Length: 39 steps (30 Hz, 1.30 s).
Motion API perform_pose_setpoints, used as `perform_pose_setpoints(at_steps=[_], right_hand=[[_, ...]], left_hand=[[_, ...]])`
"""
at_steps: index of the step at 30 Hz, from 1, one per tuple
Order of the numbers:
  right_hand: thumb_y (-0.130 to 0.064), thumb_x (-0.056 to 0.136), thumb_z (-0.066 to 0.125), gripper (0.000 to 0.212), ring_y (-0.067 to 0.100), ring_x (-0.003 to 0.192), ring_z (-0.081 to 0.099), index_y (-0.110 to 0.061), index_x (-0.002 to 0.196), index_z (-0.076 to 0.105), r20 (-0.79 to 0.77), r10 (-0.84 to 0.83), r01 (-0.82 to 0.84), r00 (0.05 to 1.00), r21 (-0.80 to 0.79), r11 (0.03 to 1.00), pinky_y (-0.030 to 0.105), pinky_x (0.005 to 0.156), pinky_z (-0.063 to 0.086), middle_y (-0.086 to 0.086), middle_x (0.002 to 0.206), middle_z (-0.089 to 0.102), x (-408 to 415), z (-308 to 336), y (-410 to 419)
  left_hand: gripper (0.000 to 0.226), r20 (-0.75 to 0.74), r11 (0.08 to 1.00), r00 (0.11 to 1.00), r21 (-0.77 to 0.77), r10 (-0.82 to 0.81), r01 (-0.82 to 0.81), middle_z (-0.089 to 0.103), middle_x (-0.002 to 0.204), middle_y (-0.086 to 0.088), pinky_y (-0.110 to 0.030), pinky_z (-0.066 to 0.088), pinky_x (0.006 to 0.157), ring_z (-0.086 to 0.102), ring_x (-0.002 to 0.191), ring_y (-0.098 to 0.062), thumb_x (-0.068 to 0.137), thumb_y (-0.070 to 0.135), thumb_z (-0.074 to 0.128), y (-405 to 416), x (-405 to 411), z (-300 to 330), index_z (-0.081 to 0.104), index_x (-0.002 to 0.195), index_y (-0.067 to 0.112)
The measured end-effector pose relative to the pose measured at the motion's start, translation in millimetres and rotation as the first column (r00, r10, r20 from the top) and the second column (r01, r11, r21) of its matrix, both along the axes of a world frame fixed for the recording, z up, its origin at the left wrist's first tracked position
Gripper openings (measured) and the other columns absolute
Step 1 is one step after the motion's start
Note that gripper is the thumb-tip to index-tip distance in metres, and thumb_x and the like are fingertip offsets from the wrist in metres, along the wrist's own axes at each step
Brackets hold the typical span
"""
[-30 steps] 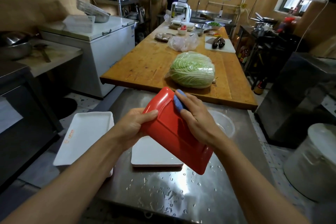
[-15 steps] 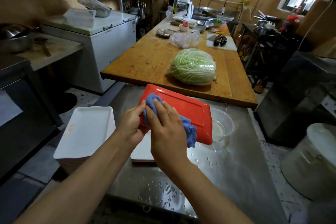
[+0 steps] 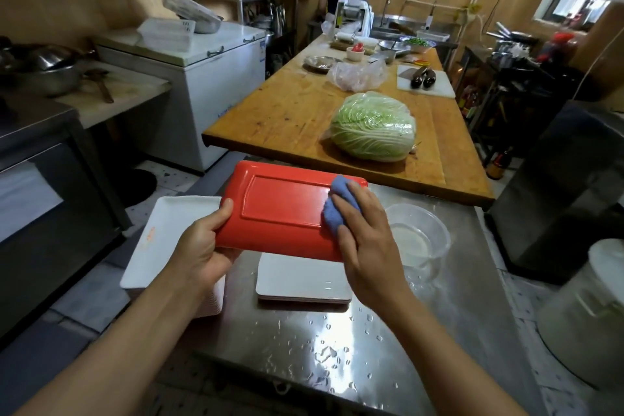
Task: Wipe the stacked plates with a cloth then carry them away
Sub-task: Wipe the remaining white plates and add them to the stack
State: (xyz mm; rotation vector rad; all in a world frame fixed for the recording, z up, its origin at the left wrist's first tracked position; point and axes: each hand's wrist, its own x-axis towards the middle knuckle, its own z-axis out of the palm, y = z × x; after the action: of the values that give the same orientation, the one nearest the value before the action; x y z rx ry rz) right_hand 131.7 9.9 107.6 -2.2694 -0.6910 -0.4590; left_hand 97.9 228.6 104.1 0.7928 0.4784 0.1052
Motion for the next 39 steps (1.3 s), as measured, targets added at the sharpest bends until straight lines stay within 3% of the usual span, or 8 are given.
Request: perform_pose_setpoints(at_steps=[5,9,13,15,18,22,28,39], right_hand=[[-0.01,0.099,0.039,0.037,0.008,0.126,0.04,-0.012,0.136,0.047,-0.261,0.014,0.041,0.965,0.204,0.978,0.014,0.104,0.026,0.002,0.14,0.045,24,17,11],[-0.011,0.098,0.039,0.023,0.021,0.087,0.057,-0.01,0.105,0.061,-0.404,-0.069,0.145,0.912,0.161,0.976,0.026,0.07,0.039,0.008,0.096,0.064,25,1,25],[-0.009,0.096,0.041,0.02,0.001,0.055,0.053,-0.014,0.102,0.06,-0.428,-0.083,0.18,0.9,0.192,0.965,0.005,0.043,0.037,0.0,0.077,0.06,16,-12,44],[-0.008,0.095,0.042,0.022,-0.003,0.053,0.053,-0.016,0.106,0.059,-0.433,-0.046,0.157,0.9,0.225,0.962,0.003,0.043,0.037,-0.003,0.078,0.059,11,-14,57],[-0.011,0.096,0.042,0.025,-0.001,0.06,0.055,-0.019,0.114,0.057,-0.444,0.012,0.103,0.896,0.235,0.967,0.003,0.048,0.04,-0.001,0.089,0.061,6,-15,79],[-0.009,0.095,0.043,0.026,-0.001,0.071,0.053,-0.02,0.115,0.055,-0.441,0.04,0.083,0.897,0.256,0.963,0.001,0.054,0.04,-0.003,0.096,0.058,-1,-18,99],[-0.013,0.095,0.045,0.024,-0.003,0.078,0.053,-0.024,0.115,0.053,-0.45,0.025,0.106,0.893,0.265,0.958,0.002,0.062,0.037,-0.009,0.098,0.056,-11,-24,110],[-0.012,0.093,0.049,0.023,0.011,0.09,0.055,-0.022,0.113,0.056,-0.414,-0.027,0.162,0.91,0.294,0.942,0.016,0.074,0.037,-0.007,0.102,0.058,-21,-33,104]], left_hand=[[0.02,0.032,0.998,0.999,0.06,0.014,-0.016,0.074,0.082,-0.005,-0.027,0.058,0.06,0.071,0.072,-0.015,0.088,0.023,0.056,24,-15,-1,0.069,0.096,0.01],[0.03,0.08,0.989,0.995,0.134,0.058,-0.069,0.073,0.076,-0.006,-0.025,0.058,0.059,0.07,0.066,-0.013,0.096,0.016,0.047,45,-32,3,0.073,0.083,0.008],[0.025,0.21,0.937,0.976,0.323,0.064,-0.131,0.074,0.078,-0.001,-0.022,0.057,0.06,0.07,0.07,-0.011,0.096,0.015,0.043,67,-52,19,0.067,0.094,0.012],[0.018,0.261,0.816,0.964,0.545,0.055,-0.195,0.074,0.079,0.005,-0.019,0.055,0.061,0.07,0.072,-0.007,0.095,0.016,0.047,78,-60,29,0.065,0.1,0.019],[0.017,0.256,0.226,0.966,0.941,0.013,-0.253,0.07,0.078,0.011,-0.019,0.053,0.064,0.066,0.071,-0.002,0.09,0.019,0.058,93,-68,35,0.066,0.104,0.019],[0.021,0.152,-0.238,0.974,0.953,-0.169,-0.19,0.065,0.081,-0.001,-0.03,0.052,0.06,0.061,0.07,-0.014,0.087,0.022,0.062,103,-73,17,0.068,0.1,0.007],[0.02,0.071,-0.496,0.949,0.839,-0.307,-0.223,0.068,0.081,-0.008,-0.038,0.053,0.055,0.065,0.071,-0.026,0.088,0.02,0.056,119,-81,-20,0.069,0.085,0.005],[0.025,-0.078,-0.561,0.89,0.8,-0.448,-0.212,0.071,0.09,-0.009,-0.039,0.058,0.058,0.069,0.079,-0.025,0.067,0.003,0.082,145,-86,-67,0.07,0.089,0.004]])
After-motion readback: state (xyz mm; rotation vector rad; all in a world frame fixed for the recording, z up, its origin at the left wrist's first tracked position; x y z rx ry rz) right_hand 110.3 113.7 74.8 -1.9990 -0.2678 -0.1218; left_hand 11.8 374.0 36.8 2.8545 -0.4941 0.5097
